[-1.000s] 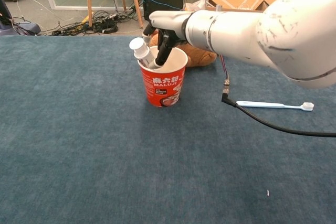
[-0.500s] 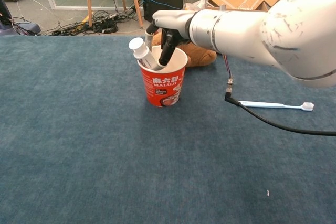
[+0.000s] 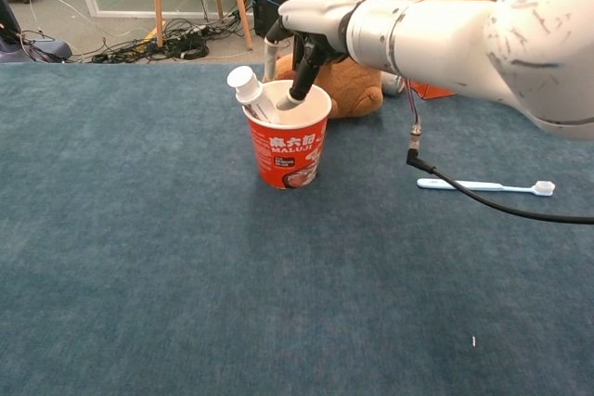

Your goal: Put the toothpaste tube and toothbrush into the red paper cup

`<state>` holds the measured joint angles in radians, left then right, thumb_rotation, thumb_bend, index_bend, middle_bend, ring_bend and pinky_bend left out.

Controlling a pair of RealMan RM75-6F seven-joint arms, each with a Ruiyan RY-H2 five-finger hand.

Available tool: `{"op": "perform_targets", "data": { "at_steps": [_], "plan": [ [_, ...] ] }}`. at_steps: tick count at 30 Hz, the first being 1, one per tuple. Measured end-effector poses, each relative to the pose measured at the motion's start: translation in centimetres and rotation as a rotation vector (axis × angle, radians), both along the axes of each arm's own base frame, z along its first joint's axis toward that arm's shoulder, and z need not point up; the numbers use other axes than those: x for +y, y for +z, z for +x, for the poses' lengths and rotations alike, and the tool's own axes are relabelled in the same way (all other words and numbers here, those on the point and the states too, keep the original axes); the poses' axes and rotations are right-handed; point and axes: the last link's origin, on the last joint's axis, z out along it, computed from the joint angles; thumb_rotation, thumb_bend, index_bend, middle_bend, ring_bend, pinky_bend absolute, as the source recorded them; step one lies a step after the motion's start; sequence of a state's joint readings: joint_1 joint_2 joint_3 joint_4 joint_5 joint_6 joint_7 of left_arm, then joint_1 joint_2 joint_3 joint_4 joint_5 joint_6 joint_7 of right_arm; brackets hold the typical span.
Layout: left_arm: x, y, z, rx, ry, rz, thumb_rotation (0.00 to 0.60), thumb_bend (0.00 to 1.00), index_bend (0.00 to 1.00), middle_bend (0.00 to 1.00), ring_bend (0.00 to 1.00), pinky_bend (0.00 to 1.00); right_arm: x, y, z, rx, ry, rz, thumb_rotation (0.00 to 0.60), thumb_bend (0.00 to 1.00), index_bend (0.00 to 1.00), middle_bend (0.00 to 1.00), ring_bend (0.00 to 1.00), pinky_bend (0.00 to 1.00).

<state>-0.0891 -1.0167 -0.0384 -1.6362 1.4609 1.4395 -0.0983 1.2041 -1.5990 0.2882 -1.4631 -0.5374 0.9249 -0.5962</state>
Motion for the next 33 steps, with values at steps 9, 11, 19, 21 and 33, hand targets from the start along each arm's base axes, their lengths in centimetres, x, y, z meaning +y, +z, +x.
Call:
{"op": "perform_targets", "data": {
  "at_steps": [9, 11, 19, 21, 33],
  "plan": [
    [0.3, -0.1, -0.3, 0.011, 0.016, -0.002, 0.600, 0.00, 0.07, 0.27, 0.09, 0.11, 1.6, 3.3, -0.9, 0.021, 0.048, -0.045, 0.600, 0.10, 0.43, 1.00, 1.00, 1.00],
    [0.4, -0.2, -0.4, 0.015, 0.019, -0.004, 0.600, 0.00, 0.07, 0.27, 0.09, 0.11, 2.3, 4.3, -1.4, 0.043, 0.063, -0.070, 0.600, 0.11, 0.43, 1.00, 1.00, 1.00],
    [0.5, -0.9, -0.3, 0.030, 0.018, -0.017, 0.600, 0.00, 0.07, 0.27, 0.09, 0.11, 5.2, 8.7, -5.9, 0.231, 0.050, -0.178, 0.600, 0.11, 0.43, 1.00, 1.00, 1.00],
    [0.5, -1.1, -0.3, 0.032, 0.018, -0.022, 0.600, 0.00, 0.07, 0.27, 0.09, 0.11, 5.5, 9.3, -7.5, 0.270, 0.015, -0.190, 0.600, 0.11, 0.43, 1.00, 1.00, 1.00],
    [0.6, -1.0, -0.4, 0.030, 0.022, -0.017, 0.600, 0.00, 0.07, 0.27, 0.09, 0.11, 5.5, 9.3, -13.7, 0.381, -0.122, -0.181, 0.600, 0.12, 0.43, 1.00, 1.00, 1.00]
  ]
}}
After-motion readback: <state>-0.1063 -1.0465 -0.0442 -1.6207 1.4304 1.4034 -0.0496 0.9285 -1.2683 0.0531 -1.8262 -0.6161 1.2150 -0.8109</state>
